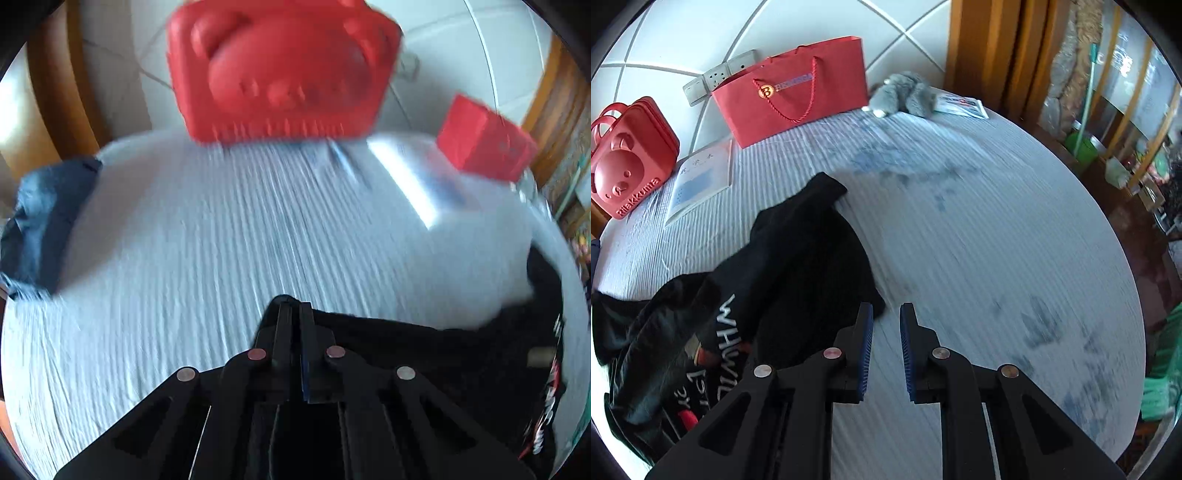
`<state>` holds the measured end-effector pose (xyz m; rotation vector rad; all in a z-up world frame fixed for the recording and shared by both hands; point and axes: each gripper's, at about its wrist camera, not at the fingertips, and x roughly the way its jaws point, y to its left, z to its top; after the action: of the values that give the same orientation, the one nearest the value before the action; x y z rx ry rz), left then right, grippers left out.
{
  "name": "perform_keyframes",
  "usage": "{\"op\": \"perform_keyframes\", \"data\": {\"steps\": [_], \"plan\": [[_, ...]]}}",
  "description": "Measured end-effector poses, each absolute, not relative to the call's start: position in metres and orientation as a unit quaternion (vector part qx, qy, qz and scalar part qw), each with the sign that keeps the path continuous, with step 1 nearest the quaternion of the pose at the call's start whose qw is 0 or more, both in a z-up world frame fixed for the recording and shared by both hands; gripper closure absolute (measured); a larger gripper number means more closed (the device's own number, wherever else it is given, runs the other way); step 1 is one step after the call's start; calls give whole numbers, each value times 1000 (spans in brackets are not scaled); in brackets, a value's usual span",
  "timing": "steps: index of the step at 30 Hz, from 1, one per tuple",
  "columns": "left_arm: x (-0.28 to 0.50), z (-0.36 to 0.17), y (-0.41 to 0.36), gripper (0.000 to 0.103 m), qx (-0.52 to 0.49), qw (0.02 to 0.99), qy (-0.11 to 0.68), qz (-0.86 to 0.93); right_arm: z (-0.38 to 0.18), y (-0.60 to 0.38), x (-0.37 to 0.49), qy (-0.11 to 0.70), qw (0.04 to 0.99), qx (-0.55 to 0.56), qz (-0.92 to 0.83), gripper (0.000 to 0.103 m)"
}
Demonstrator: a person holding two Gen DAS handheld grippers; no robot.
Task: Fold clothes
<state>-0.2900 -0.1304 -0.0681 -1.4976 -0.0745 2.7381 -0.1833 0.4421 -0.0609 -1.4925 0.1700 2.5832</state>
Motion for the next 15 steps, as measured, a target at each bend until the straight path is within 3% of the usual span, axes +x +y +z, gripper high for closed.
{"op": "perform_keyframes", "data": {"steps": [5, 8, 9, 10, 11, 12, 15], "plan": [[-357, -70, -157, 98, -510, -23, -42, 859, -66, 447, -163, 73, 81, -511, 853, 88], [-342, -68, -157, 94, -528, 3, -48, 848, -65, 445, -144, 88, 72, -513, 851, 88], [-327, -63, -154, 81, -524, 9, -40, 850, -66, 443, -136, 91, 67, -514, 850, 88], [-309, -58, -153, 59, -523, 19, -37, 851, -66, 442, -128, 93, 63, -516, 849, 88], [-292, -55, -152, 51, -522, 27, -35, 852, -67, 440, -119, 98, 55, -518, 848, 88], [-272, -54, -151, 47, -523, 34, -33, 851, -71, 439, -110, 103, 48, -521, 846, 88], [-212, -62, -152, 47, -542, 46, -19, 839, -83, 433, -87, 119, 27, -532, 838, 88]]}}
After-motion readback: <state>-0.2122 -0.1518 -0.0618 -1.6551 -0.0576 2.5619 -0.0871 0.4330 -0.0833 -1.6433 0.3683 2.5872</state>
